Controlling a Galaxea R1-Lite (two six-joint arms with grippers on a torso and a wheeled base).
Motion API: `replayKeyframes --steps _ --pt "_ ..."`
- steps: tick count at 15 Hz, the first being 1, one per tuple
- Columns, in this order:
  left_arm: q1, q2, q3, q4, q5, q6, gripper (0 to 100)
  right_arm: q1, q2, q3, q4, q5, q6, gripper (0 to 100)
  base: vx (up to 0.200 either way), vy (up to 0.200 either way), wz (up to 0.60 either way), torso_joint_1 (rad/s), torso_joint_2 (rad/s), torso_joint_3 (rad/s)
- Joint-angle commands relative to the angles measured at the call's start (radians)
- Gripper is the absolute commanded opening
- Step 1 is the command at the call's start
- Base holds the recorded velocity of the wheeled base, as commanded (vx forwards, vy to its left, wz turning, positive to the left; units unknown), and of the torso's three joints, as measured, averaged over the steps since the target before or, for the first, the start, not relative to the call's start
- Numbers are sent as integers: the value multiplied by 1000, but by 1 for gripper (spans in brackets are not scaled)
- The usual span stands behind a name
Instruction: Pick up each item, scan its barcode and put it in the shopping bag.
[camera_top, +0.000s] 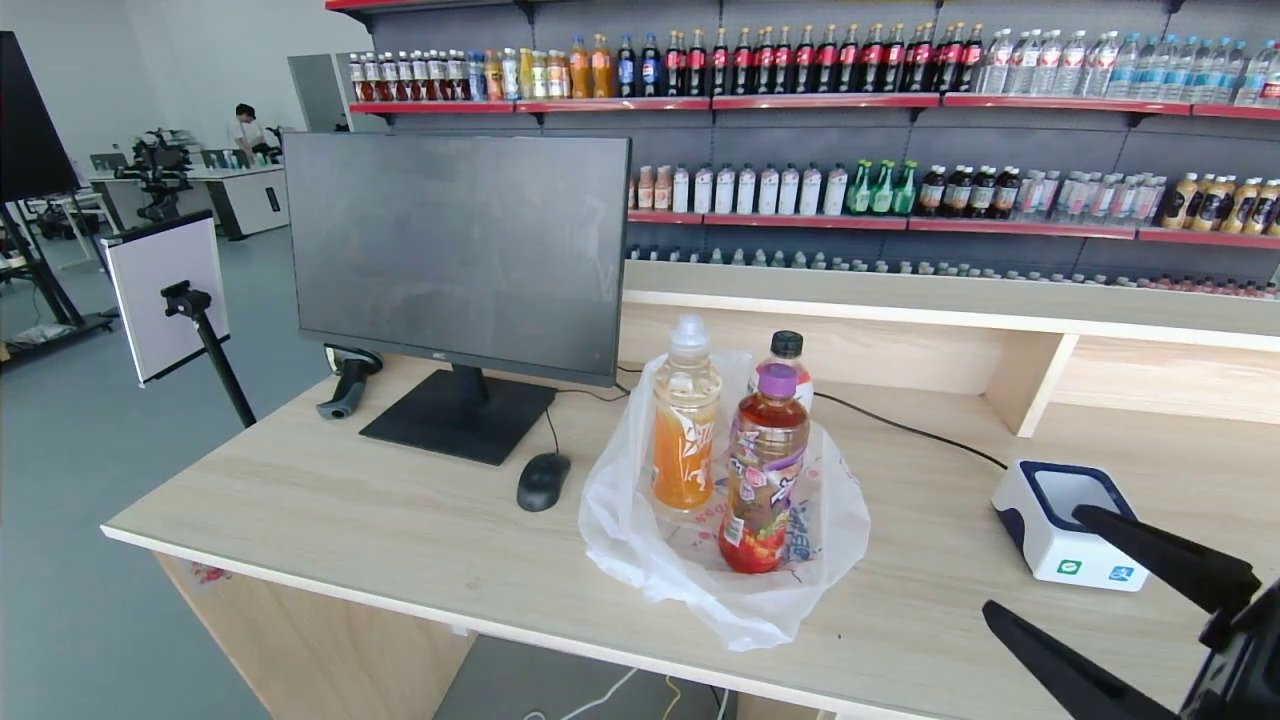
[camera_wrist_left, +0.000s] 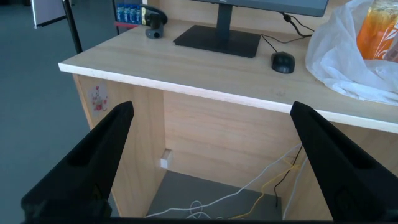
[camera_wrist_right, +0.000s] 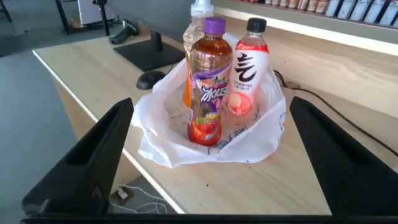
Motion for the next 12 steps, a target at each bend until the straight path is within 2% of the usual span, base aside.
replayKeyframes --steps 1,3,4,7,8,9,10,11,12 --pt "2 1 0 0 0 -4 100 19 -634 14 732 176 -104 100 0 0 0 0 0 0" --pt "2 1 0 0 2 -15 100 19 -875 -2 1077 180 -95 100 0 0 0 0 0 0" --pt "2 1 0 0 2 -15 100 19 -906 -11 1116 184 -78 100 0 0 0 0 0 0" --pt "2 1 0 0 2 -19 100 20 -918 15 1077 184 -18 100 0 0 0 0 0 0" --pt "2 1 0 0 2 -19 100 -6 -929 15 1080 162 22 100 0 0 0 0 0 0" --pt "2 1 0 0 2 -21 100 -56 -936 15 1083 150 27 100 0 0 0 0 0 0" --pt "2 1 0 0 2 -22 100 -244 -939 15 1083 148 27 100 0 0 0 0 0 0" --pt "2 1 0 0 2 -22 100 -325 -941 15 1083 148 30 100 0 0 0 0 0 0" --pt "2 1 0 0 2 -22 100 -449 -958 15 1083 148 30 100 0 0 0 0 0 0"
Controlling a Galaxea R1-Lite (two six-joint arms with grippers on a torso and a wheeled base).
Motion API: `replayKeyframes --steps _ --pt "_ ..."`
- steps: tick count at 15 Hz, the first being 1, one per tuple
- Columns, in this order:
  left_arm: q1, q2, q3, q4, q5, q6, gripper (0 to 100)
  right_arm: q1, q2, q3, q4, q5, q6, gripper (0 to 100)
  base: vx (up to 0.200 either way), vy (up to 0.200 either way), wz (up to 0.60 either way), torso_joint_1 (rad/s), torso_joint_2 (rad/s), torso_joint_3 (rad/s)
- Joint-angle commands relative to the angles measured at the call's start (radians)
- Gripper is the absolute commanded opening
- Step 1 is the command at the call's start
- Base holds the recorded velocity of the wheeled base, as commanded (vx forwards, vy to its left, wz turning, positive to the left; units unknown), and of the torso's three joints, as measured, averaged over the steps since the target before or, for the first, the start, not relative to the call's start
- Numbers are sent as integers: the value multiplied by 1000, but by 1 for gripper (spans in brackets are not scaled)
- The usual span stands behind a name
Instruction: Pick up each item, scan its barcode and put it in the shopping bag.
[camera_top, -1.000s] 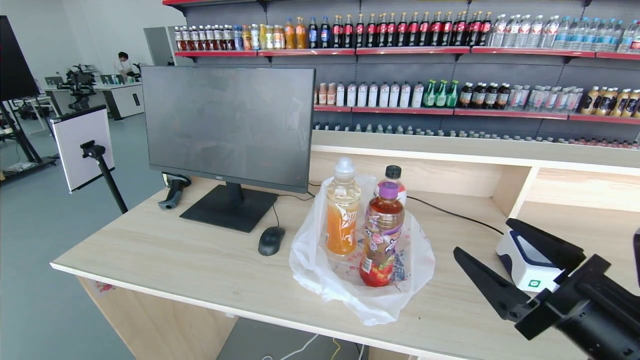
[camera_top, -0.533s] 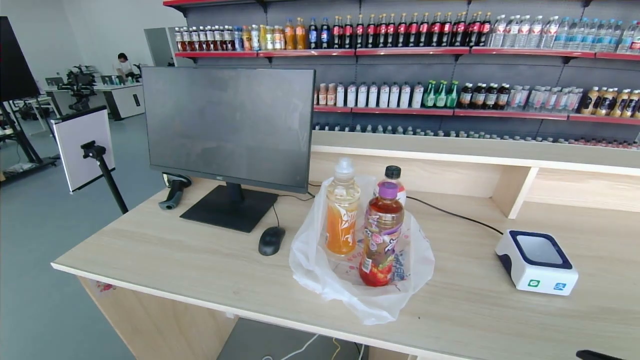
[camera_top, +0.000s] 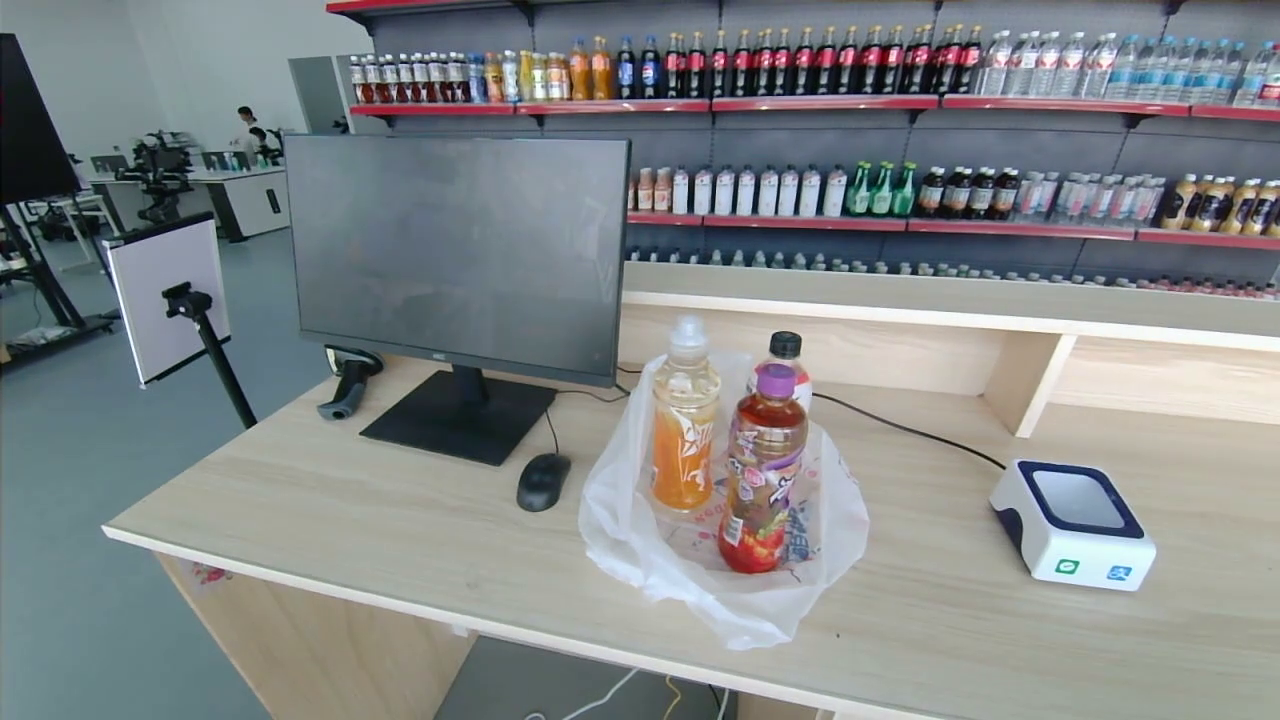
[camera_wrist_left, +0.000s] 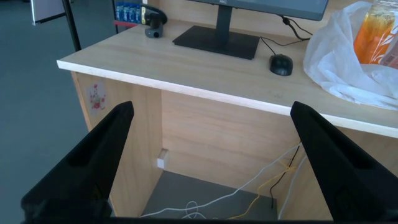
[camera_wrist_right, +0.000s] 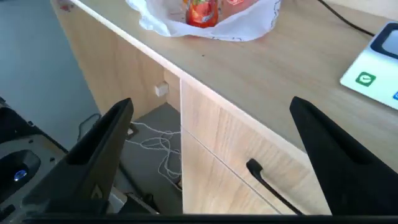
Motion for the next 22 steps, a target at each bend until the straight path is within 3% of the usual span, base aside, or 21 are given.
replayKeyframes --steps 1,5,9,22 --pt "0 1 0 0 0 1 100 -286 -48 0 1 -3 5 100 0 0 0 0 0 0" --pt "0 1 0 0 0 1 100 -292 -45 0 1 -13 5 100 0 0 0 0 0 0" --pt "0 1 0 0 0 3 100 -441 -59 0 1 -13 51 100 0 0 0 0 0 0" --pt "0 1 0 0 0 0 100 -490 -142 0 -1 -7 -21 100 0 0 0 0 0 0"
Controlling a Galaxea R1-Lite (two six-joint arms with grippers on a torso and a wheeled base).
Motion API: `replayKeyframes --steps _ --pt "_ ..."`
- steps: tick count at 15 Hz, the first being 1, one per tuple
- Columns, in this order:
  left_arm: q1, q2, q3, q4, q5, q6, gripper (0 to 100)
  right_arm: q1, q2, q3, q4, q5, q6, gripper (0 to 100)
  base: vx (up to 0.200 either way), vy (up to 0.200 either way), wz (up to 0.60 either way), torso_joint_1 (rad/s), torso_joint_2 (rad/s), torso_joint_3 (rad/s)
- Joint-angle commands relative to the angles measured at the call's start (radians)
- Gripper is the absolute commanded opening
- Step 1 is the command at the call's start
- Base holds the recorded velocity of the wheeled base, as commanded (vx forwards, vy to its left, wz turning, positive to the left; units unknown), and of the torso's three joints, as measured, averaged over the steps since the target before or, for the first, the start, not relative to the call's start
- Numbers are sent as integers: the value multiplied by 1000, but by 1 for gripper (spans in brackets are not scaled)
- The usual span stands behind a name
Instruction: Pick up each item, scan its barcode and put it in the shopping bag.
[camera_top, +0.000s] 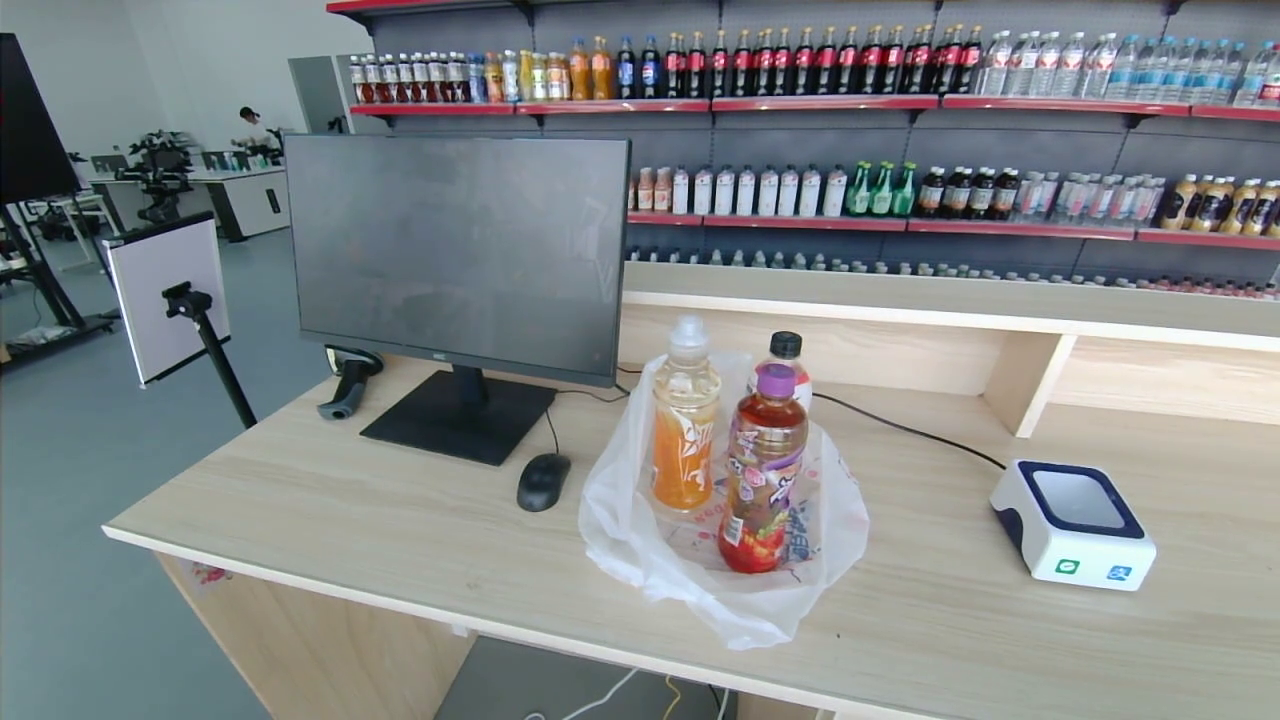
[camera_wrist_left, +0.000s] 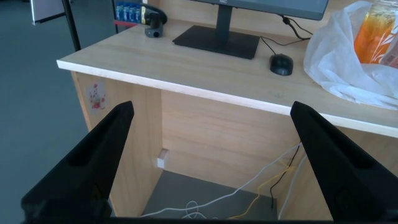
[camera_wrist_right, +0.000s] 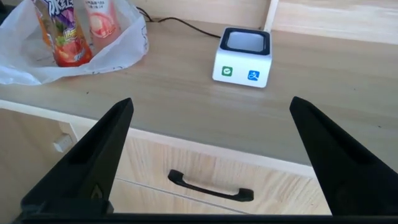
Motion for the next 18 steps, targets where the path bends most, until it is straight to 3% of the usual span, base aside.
replayKeyframes --steps 1,11,13,18 --pt "0 1 0 0 0 -1 100 0 -9 1 0 1 0 100 0 0 0 0 0 0" --pt "0 1 0 0 0 -6 100 0 -9 -1 3 -1 35 100 -200 0 0 1 1 2" --pt "0 1 0 0 0 -1 100 0 -9 1 3 -1 38 100 0 0 0 0 0 0" --pt "0 1 0 0 0 5 100 0 -9 -1 3 -1 40 100 0 0 -600 0 -3 2"
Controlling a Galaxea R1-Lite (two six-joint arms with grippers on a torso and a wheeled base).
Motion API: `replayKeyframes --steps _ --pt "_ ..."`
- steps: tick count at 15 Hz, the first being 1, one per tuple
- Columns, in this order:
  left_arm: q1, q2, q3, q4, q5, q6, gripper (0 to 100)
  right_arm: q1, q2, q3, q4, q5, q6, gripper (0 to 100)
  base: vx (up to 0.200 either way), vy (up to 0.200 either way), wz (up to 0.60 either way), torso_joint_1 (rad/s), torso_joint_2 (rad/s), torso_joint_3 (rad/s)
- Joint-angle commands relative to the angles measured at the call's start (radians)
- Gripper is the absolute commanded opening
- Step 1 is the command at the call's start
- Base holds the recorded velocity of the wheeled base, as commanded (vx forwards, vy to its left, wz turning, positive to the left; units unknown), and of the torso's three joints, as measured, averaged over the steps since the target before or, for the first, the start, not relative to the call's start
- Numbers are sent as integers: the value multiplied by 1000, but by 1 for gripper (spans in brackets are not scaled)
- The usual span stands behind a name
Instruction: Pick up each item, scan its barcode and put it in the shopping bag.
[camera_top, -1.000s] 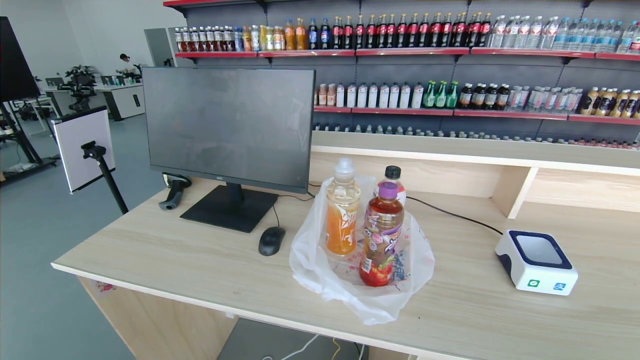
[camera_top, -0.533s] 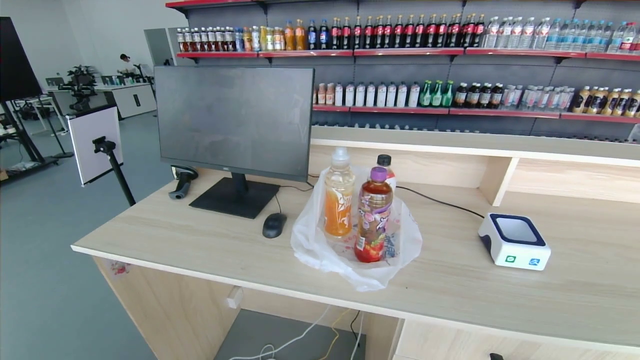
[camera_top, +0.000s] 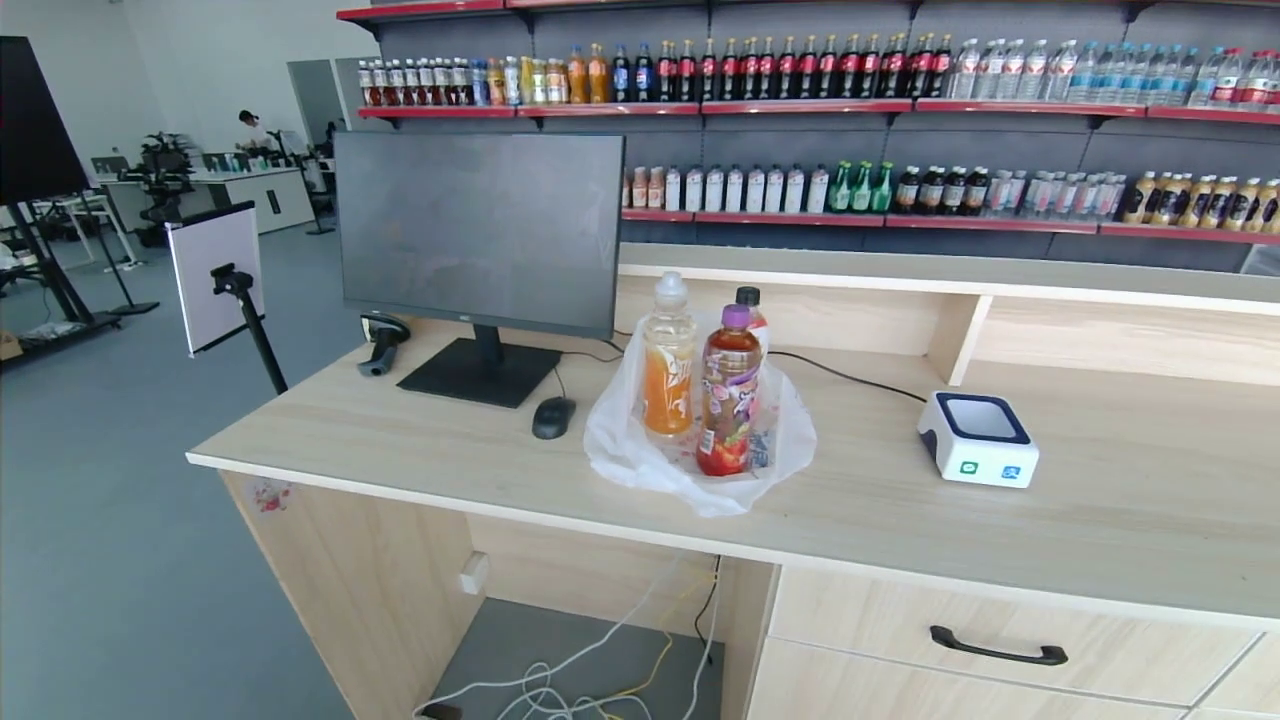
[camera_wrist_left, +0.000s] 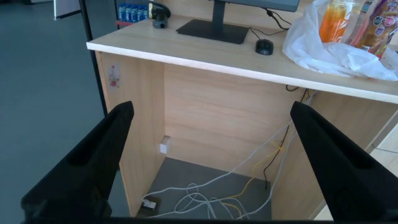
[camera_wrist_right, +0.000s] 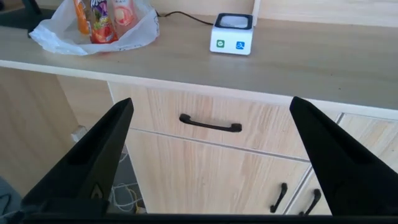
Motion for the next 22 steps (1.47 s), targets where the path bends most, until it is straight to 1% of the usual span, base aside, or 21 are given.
replayKeyframes --steps 1,2,6,11,22 --pt "0 1 0 1 0 -1 100 0 0 1 0 0 6 100 0 0 -600 27 7 -7" --pt "0 1 0 1 0 0 100 0 0 2 -2 0 24 100 0 0 -600 22 7 -2" --pt "0 1 0 1 0 2 100 0 0 2 -2 0 24 100 0 0 -600 3 2 0" --pt "0 0 0 1 0 2 100 0 0 2 -2 0 26 100 0 0 0 0 0 0" --pt "0 0 0 1 0 2 100 0 0 2 -2 0 23 100 0 -200 0 0 2 2"
